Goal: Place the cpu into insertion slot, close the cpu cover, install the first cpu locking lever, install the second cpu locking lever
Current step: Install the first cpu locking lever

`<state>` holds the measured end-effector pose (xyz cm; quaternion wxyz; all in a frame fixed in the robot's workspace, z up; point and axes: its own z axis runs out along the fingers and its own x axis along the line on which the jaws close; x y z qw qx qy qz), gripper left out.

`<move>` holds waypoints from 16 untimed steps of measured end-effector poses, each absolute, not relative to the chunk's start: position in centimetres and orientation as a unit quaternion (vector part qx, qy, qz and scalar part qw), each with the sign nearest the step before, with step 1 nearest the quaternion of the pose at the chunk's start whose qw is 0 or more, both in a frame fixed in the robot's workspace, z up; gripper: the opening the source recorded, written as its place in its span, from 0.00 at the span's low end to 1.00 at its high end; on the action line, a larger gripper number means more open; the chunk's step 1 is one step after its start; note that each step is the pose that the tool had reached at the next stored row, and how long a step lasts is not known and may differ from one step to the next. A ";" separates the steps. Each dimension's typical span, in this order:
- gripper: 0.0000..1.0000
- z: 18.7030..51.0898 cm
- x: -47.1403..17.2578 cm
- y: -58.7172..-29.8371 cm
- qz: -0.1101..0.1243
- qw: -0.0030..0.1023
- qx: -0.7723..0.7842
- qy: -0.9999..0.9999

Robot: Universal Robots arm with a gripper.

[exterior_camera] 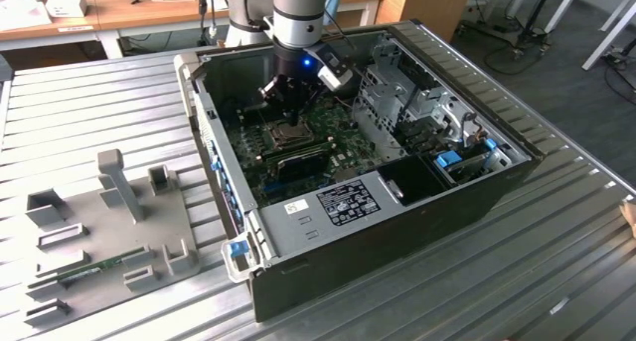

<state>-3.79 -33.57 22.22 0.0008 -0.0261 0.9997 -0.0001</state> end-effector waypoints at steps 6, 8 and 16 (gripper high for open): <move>0.10 23.2 -3.8 -33.6 0.000 0.001 -0.026 1.000; 0.10 23.3 -3.8 -33.6 0.000 0.001 -0.026 1.000; 0.10 23.3 -3.8 -33.6 -0.001 0.001 -0.026 1.000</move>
